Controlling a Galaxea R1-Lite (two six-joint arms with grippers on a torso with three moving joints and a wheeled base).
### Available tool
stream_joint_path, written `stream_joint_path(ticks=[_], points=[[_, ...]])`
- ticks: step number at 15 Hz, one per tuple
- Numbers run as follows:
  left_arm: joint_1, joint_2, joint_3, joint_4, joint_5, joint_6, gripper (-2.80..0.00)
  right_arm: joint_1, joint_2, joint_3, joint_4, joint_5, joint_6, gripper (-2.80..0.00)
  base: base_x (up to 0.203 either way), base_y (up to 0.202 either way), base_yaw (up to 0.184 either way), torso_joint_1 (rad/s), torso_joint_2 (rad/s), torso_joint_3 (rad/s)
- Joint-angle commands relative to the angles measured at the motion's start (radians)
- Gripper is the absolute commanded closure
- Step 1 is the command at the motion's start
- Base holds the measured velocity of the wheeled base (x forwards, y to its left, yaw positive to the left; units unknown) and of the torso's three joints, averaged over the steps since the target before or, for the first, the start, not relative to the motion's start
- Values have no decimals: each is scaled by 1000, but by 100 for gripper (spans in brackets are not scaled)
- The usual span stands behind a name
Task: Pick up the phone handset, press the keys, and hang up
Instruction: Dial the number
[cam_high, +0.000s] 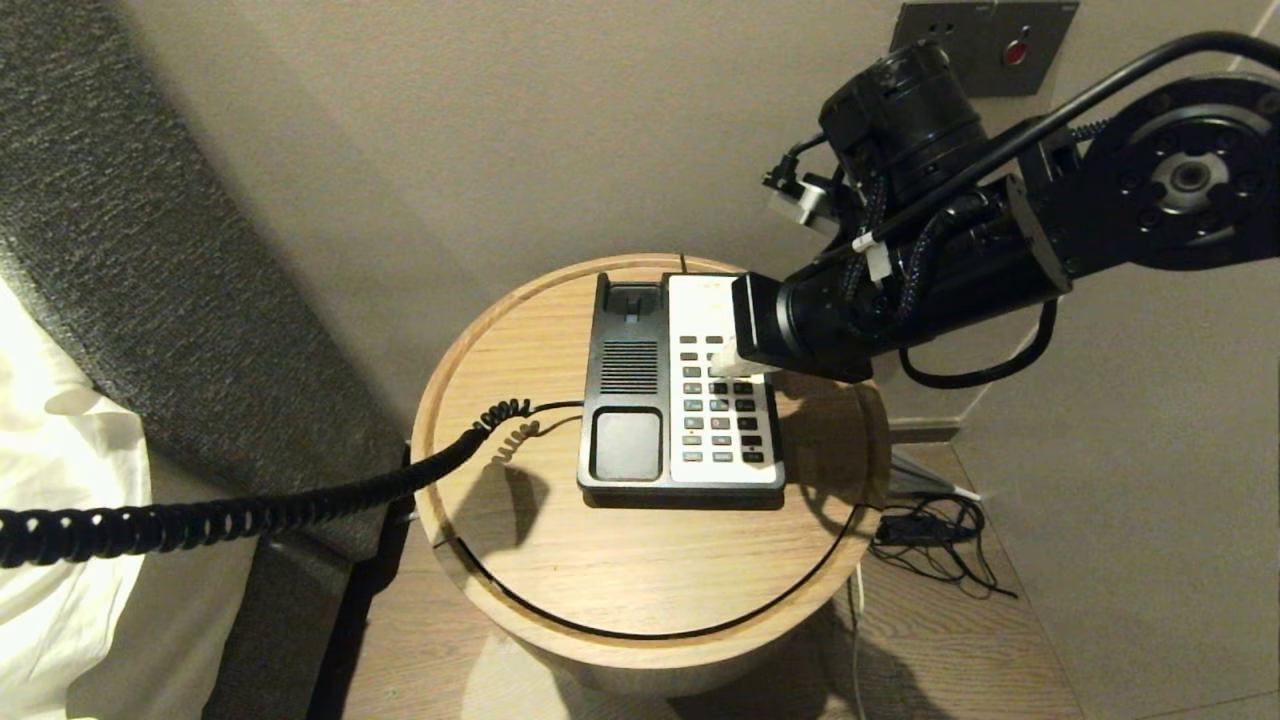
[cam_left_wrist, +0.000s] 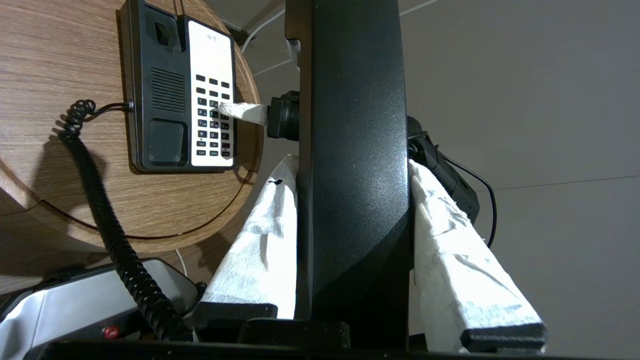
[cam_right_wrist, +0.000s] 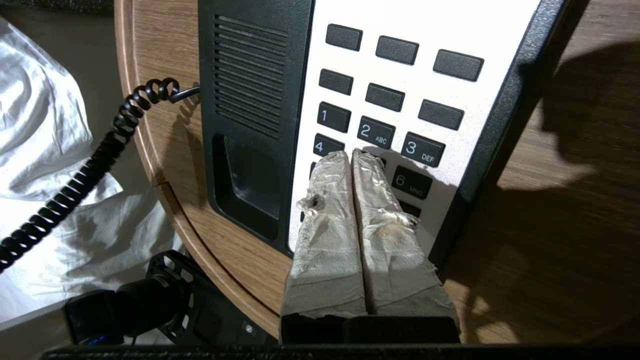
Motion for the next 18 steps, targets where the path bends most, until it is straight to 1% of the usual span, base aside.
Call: stream_joint_path(ticks=[1,5,11,18], points=[[0,-1,0,4,-1,-5,0,2,-20,13,10,1,4,0,0,0,0,0,0,0],[0,-1,0,4,-1,-5,0,2,-6,14,35,0,4,0,0,0,0,0,0,0],[0,-3,0,4,-1,-5,0,2,28,-4,22,1,4,0,0,0,0,0,0,0],[0,-3,-1,4,-1,-5,0,0,37,14,23,-2,-7,0,0,0,0,0,0,0]])
